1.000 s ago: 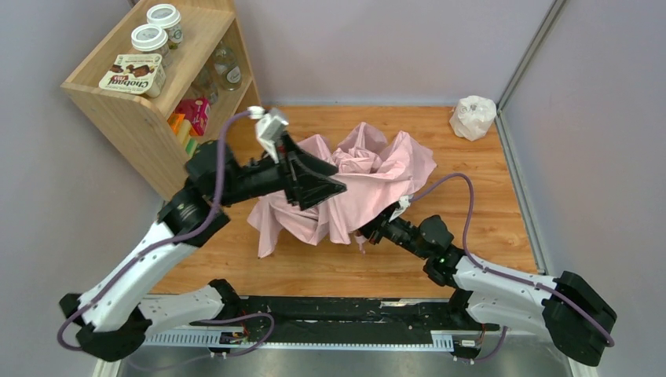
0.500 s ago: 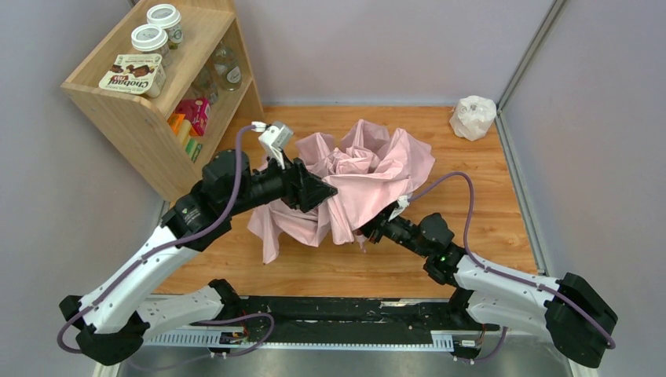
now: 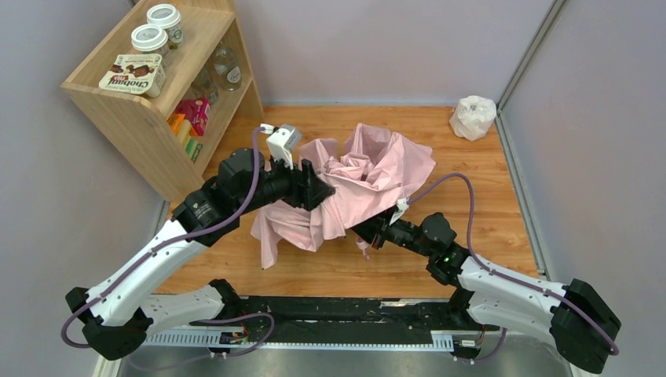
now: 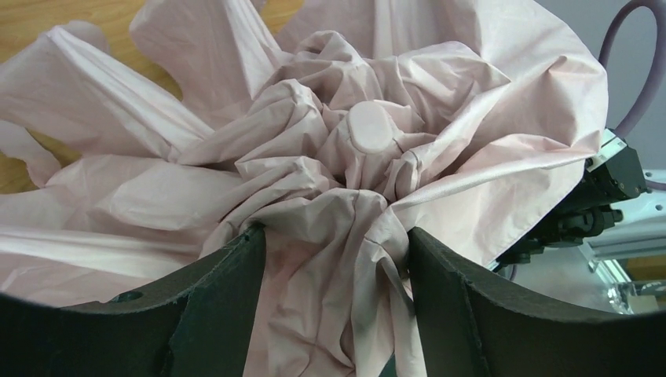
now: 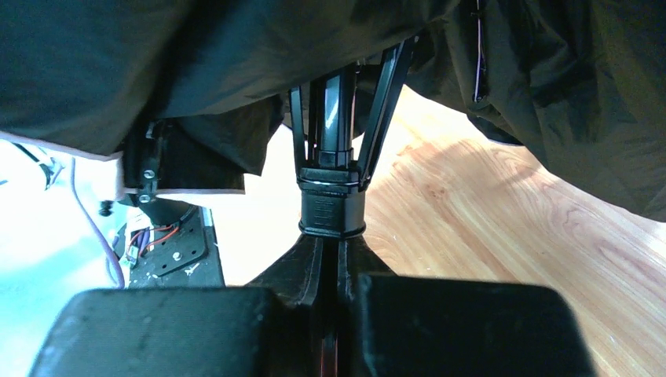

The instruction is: Put away the umbrella

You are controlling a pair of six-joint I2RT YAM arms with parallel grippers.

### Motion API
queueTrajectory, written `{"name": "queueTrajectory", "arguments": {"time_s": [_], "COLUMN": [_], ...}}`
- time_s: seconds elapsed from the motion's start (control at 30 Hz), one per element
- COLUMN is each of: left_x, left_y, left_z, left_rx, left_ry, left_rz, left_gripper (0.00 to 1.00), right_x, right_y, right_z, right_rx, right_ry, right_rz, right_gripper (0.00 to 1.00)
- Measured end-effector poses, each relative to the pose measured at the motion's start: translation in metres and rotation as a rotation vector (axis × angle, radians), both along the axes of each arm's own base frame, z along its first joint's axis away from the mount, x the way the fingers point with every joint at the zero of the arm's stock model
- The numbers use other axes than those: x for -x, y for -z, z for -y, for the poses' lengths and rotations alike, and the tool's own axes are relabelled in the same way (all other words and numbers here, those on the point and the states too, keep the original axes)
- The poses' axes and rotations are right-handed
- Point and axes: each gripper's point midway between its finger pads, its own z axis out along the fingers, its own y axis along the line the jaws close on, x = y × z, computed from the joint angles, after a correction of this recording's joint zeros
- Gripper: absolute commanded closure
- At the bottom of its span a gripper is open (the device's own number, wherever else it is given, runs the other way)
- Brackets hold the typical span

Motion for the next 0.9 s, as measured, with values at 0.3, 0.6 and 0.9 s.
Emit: {"name": "queueTrajectory", "arguments": {"time_s": [0.3, 0.6, 0.9], "left_x": [-0.002, 0.004, 0.010], "left_y": [-0.011, -0.027, -0.029], "left_z": [0.023, 0.040, 0.046], "left_rx": [0.109, 0.199, 0.211], "left_ry": [0.109, 0.229, 0.282], "left_rz": [0.041, 0.083, 0.090], "left_gripper": [0.26, 0.44, 0.42], "right_x": [0.014, 0.024, 0.024], "right_y": [-0.010, -0.021, -0.021], "right_z": [-0.005, -0.004, -0.004], "right_rx": [-0.006, -0.026, -0.009], "right_ry": [-0.094, -0.144, -0.154], "right_rz": [0.014, 0.025, 0.017], "right_gripper": [1.00, 1.00, 1.00]}}
